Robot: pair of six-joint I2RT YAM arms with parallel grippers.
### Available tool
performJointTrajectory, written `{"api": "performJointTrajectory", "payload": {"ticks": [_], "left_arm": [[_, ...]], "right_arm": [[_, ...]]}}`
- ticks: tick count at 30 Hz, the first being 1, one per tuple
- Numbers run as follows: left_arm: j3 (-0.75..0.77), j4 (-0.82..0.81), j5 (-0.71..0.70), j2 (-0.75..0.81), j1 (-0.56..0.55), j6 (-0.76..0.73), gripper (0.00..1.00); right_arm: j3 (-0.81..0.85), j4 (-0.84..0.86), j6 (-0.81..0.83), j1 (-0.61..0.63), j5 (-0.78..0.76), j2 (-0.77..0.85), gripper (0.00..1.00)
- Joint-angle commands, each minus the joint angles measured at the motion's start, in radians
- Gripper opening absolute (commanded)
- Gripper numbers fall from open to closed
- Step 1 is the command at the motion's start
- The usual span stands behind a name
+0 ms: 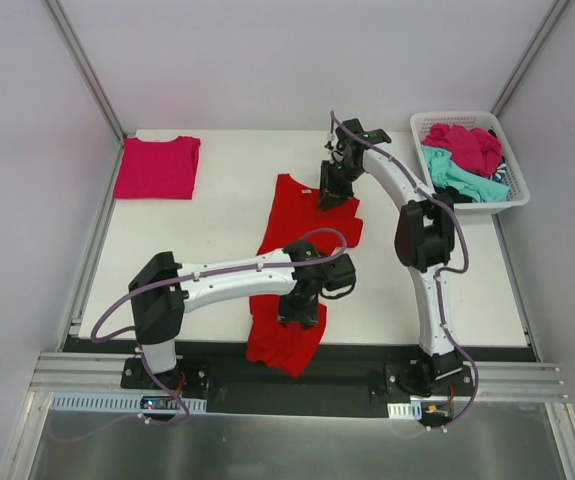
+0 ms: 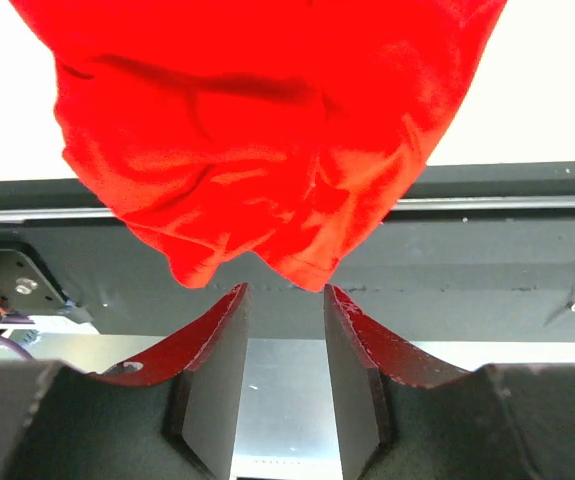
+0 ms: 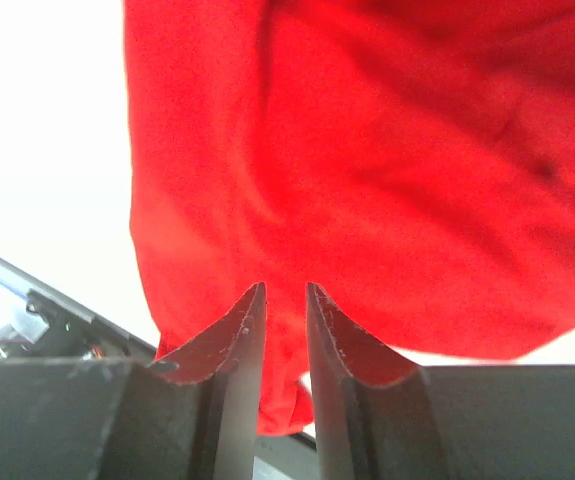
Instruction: Fold and stack the t-shirts
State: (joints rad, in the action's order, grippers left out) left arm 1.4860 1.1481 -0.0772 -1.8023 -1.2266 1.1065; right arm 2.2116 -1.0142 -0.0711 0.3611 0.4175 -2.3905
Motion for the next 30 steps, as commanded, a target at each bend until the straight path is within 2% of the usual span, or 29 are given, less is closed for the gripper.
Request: {"api": "performJointTrajectory", "payload": {"ticks": [1,7,9,14,18,23,30], "left_arm": [[0.016,0.127,-0.122,0.052,0.076,-0.039,0.36],[-0.073,0.072,-0.205,0.076,0.228,-0.128,0.36],[-0.096,0.046,-0.207,0.096,0.309,-0.177,0.36],[-0.096,-0.034,-0.177,0.084,0.462,-0.295,0.36],[-0.006,-0.062,-0.164,0.02,0.55,-0.349,0.36],[0.129,-0.082,-0.092,-0.107,0.587,-0.442,0.36],[0.344,-0.08,-0.013,-0.252,0.613,-0.507,0.36]], "right_arm": [[-0.12,-0.02,0.045,0.087,-0.034,0.273,0.26],[-0.352,0.022,0.025,0.154,-0.118,0.472,0.24],[-0.45,0.051,0.021,0.151,-0.153,0.528,0.24],[-0.555,0.04,0.016,0.137,-0.215,0.689,0.24],[-0.662,0.043,-0.016,0.141,-0.278,0.818,0.23],[-0.852,0.054,-0.058,0.163,-0.301,1.0,0.23],[-1.013,0.008,-0.139,0.304,-0.393,1.166,0.23]]}}
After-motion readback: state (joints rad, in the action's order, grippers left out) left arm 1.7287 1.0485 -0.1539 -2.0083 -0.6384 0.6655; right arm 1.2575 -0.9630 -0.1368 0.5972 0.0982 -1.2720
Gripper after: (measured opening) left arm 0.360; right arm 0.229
